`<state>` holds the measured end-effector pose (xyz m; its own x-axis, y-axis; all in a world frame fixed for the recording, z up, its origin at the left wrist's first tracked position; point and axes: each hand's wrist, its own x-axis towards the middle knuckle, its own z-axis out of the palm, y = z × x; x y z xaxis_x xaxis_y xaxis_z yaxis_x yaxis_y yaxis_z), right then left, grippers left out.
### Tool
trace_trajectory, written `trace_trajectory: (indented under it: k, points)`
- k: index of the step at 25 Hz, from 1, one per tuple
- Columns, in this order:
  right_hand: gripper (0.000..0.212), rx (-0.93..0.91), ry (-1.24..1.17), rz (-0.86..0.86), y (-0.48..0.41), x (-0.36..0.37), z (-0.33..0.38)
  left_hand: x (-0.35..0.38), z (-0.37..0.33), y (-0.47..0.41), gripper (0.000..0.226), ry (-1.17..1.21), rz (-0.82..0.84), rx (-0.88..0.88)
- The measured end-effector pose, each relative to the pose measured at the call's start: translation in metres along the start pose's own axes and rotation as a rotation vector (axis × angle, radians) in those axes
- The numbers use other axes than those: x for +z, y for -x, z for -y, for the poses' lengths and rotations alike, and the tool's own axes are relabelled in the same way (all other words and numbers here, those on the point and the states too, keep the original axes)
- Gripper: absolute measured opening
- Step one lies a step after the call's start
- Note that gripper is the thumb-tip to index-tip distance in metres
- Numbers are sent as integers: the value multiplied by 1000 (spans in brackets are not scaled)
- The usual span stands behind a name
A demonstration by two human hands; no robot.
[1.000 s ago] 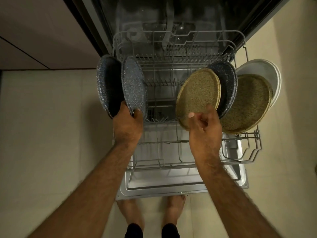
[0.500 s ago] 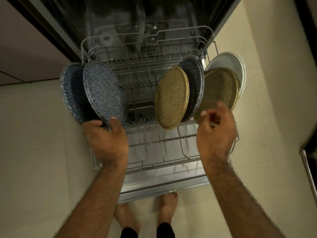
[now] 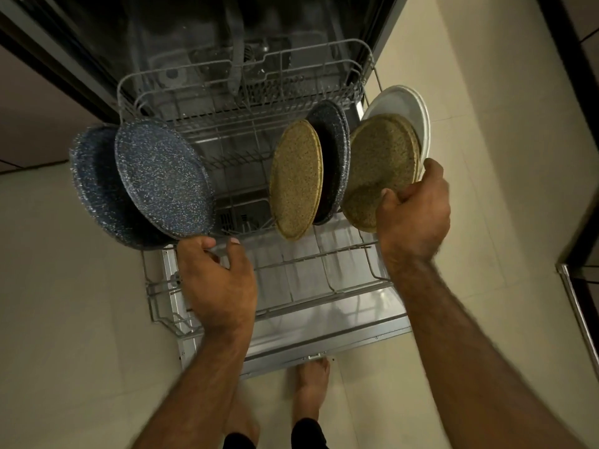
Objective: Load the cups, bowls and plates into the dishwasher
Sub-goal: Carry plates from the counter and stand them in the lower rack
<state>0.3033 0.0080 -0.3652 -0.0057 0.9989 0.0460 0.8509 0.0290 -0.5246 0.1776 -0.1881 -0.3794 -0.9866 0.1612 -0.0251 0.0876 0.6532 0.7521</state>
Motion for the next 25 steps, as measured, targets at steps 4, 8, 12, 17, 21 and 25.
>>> trace_trajectory:
  k: [4, 8, 12, 17, 21, 25]
  points:
    - [71, 64, -27, -4, -3, 2, -8, -1, -4, 5, 23, -9, 13, -16]
    - [69, 44, -36, 17, -3, 3, -6, 3, -3, 7, 23, -8, 27, -2]
    - [69, -33, -31, 99, 1, 2, -3, 9, -3, 13, 25, -22, 64, 0]
    - [62, -116, -110, 35, -2, 1, -1, 12, -6, 17, 27, -11, 82, -11]
    - [67, -71, -243, 21, -12, -4, 9, 14, -5, 14, 26, 10, 77, 11]
    - [67, -105, -286, -12, -17, -15, 16, 15, -7, 11, 26, 49, 62, 30]
